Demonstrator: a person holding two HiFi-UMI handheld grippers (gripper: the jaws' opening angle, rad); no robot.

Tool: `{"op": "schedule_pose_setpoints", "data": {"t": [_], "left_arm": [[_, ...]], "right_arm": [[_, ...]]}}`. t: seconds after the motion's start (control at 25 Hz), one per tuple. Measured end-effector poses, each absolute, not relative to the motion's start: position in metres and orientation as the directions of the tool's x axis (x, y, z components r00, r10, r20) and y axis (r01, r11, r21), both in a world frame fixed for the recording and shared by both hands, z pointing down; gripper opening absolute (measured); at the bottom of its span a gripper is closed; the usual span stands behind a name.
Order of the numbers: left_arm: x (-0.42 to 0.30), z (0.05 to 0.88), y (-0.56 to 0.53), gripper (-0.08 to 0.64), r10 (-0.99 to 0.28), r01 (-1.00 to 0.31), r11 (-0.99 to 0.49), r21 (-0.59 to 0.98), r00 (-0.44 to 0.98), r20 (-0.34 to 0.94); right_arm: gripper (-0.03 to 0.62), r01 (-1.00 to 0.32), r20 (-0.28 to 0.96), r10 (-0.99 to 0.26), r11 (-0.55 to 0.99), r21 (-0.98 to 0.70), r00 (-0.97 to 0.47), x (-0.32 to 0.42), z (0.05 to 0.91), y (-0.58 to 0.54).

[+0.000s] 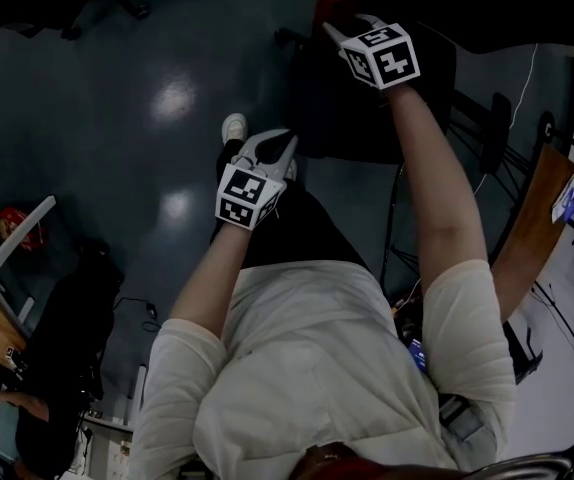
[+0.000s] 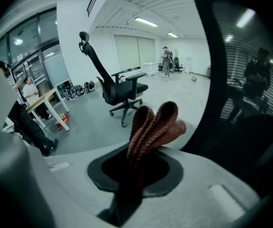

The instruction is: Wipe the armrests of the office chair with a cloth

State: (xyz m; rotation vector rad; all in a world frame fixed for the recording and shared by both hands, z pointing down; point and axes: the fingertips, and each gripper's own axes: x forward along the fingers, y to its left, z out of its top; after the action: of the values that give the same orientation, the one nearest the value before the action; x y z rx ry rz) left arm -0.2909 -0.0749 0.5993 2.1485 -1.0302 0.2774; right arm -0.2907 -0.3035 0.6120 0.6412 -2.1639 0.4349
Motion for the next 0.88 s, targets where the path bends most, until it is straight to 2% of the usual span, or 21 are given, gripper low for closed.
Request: {"op": "schedule_pose_setpoints", "data": {"t": [0.28,0.44,0.64,0.76,0.88], "left_arm": [[-0.289,0.601,-0.076,0.017,-0.596,-0.766,-0.405,0.499,0.636,0.491],[-0.292,0.588,-0.083,0.017,-0.622,-0.787,-0.376,0.489,0.606,0.497],[-0.317,0.547,-0.09,0.017,-0.705,-0.801,-0.354,0.483,0.568,0.426],[-0.347,0.538,-0.084,0.017,-0.714,-0.812,-0.344,0.472,0.552,0.429],[-0.388,0.539,-0.081,0.017,-0.723,-0.825,-0.322,0.465,0.531,0.441]], "right_arm": [[0.049,-0.672,0.832,-0.352,0.74,-0.032,-0.428,-0.227,0.618,-0.293],[0.049,-0.743,0.804,-0.424,0.668,-0.032,-0.416,-0.213,0.602,-0.279],[0.049,-0.781,0.735,-0.486,0.617,-0.094,-0.472,-0.259,0.559,-0.248],[0.049,-0.795,0.702,-0.479,0.57,-0.207,-0.527,-0.309,0.554,-0.224],[0.049,-0.831,0.696,-0.499,0.489,-0.265,-0.516,-0.356,0.568,-0.216]]}}
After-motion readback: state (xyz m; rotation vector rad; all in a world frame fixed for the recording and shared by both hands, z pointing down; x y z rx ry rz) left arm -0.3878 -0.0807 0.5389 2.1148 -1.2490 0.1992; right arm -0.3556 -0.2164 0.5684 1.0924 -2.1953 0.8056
